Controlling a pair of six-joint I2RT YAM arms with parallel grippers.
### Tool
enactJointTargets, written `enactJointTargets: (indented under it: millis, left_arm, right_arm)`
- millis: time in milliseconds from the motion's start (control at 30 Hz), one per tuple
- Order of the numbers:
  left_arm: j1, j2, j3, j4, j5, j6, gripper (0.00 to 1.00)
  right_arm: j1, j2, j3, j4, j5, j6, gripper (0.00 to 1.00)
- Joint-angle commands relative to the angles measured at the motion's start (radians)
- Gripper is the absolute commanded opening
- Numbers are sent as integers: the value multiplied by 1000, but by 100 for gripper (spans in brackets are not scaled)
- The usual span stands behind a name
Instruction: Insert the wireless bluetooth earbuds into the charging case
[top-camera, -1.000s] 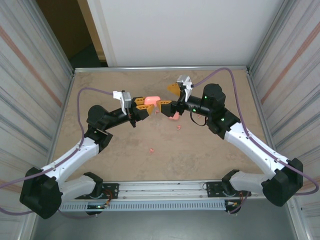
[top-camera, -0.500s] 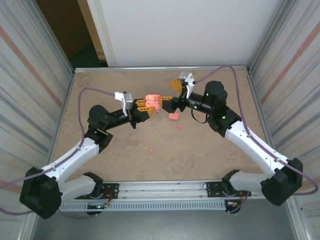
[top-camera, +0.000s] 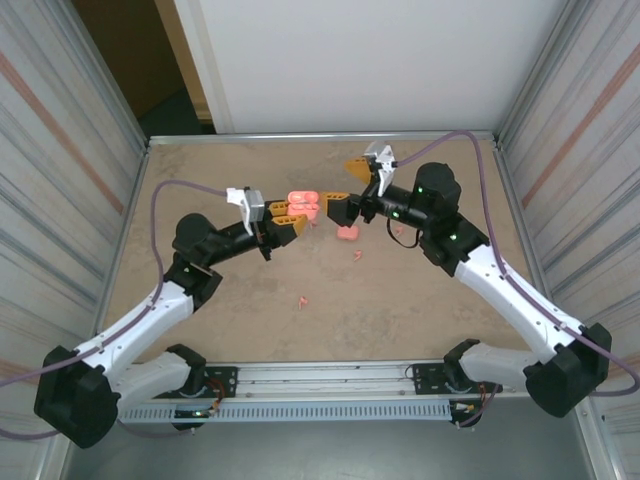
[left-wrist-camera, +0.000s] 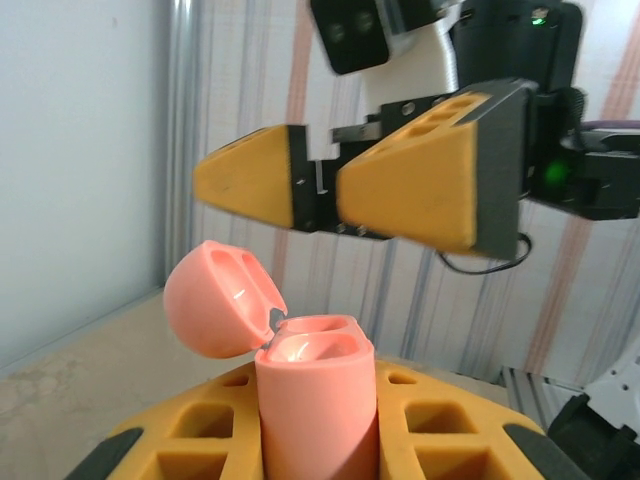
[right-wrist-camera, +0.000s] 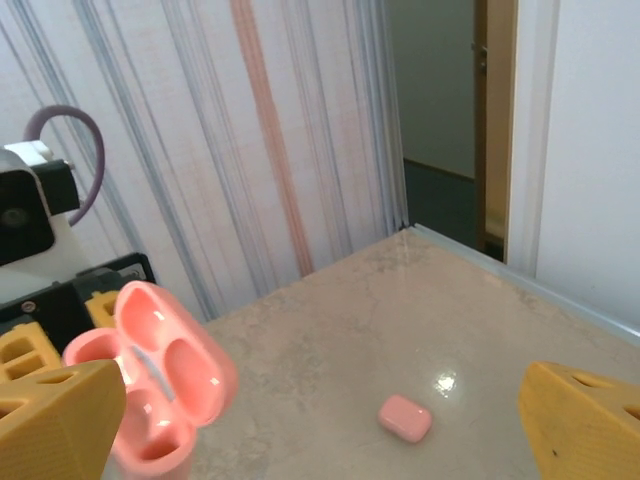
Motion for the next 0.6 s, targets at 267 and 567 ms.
enactJointTargets:
  millis: [267, 567]
  left_arm:
    - [-4, -151, -56, -96, -126, 106, 0]
    - [-4, -273, -74, -179, -149, 154, 0]
  right_arm:
    - [-26, -109, -50, -188, 166, 7, 99]
    - [-61, -35, -43, -312, 174, 44, 99]
